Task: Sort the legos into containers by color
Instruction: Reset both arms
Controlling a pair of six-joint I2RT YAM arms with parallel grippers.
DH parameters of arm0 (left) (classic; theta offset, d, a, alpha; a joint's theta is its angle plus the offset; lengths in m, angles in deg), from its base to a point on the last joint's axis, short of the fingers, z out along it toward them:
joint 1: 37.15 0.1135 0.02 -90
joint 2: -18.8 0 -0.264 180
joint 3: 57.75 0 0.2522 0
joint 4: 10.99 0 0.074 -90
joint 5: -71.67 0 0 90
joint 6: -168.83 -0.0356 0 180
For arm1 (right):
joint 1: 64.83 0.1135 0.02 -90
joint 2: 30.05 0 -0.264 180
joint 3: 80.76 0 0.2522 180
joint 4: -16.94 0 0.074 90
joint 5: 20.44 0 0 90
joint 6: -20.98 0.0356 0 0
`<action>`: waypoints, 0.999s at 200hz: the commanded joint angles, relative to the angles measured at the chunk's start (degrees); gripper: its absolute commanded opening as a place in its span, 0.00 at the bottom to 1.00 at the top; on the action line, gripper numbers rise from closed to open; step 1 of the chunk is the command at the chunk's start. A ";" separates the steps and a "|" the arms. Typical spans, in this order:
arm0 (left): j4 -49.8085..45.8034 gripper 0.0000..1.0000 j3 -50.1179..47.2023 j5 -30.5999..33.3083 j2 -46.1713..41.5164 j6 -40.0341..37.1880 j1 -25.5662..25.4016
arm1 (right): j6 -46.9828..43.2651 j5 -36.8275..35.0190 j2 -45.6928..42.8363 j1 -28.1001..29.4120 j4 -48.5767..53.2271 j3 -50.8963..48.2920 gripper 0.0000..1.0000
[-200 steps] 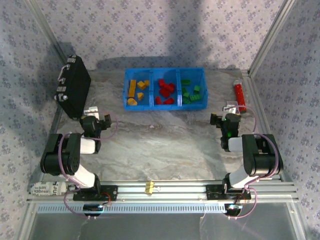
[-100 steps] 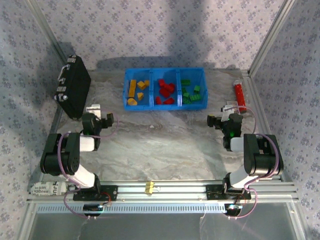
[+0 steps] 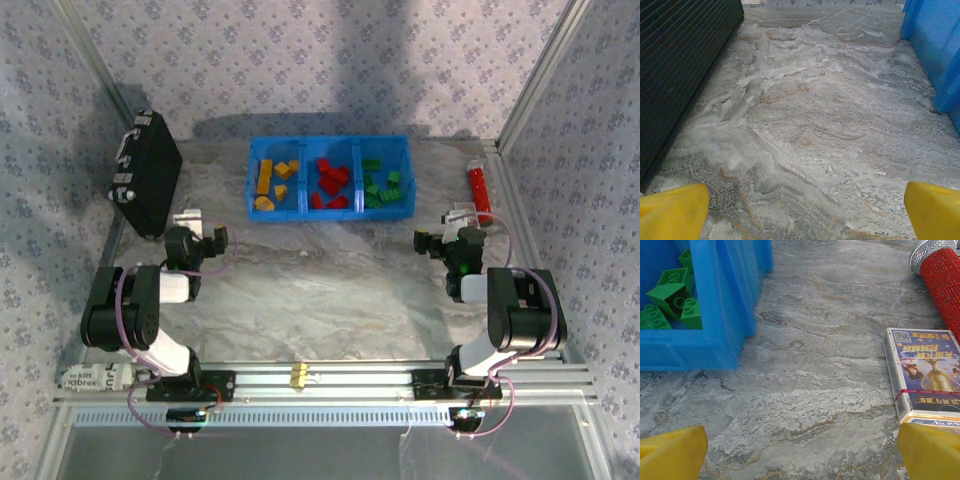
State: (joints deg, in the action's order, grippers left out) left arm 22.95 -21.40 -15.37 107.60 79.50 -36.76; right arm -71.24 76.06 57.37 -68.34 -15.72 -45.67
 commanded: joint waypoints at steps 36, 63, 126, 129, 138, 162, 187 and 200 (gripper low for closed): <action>0.02 1.00 0.79 -0.69 -0.52 0.42 0.32 | -0.72 -0.32 -0.58 0.24 0.36 0.95 0.99; 0.02 1.00 0.79 -0.76 -0.55 0.44 0.40 | -0.70 -0.62 -0.59 0.42 0.36 0.92 0.99; 0.04 1.00 0.80 -0.76 -0.52 0.43 0.37 | -0.70 -0.61 -0.58 0.37 0.36 0.92 0.99; 0.08 1.00 0.79 -0.73 -0.48 0.39 0.40 | -0.69 -0.61 -0.60 0.40 0.36 0.92 0.99; 0.02 1.00 0.79 -0.81 -0.51 0.46 0.39 | -0.80 -0.61 -0.52 0.35 0.40 0.92 0.99; 0.03 1.00 0.80 -0.76 -0.51 0.45 0.40 | -0.84 -0.64 -0.54 0.36 0.40 0.94 0.99; 0.04 1.00 0.79 -0.74 -0.52 0.39 0.34 | -0.85 -0.62 -0.58 0.41 0.40 0.89 0.99; -0.02 1.00 0.78 -0.75 -0.51 0.39 0.33 | -0.86 -0.67 -0.60 0.41 0.36 0.92 0.99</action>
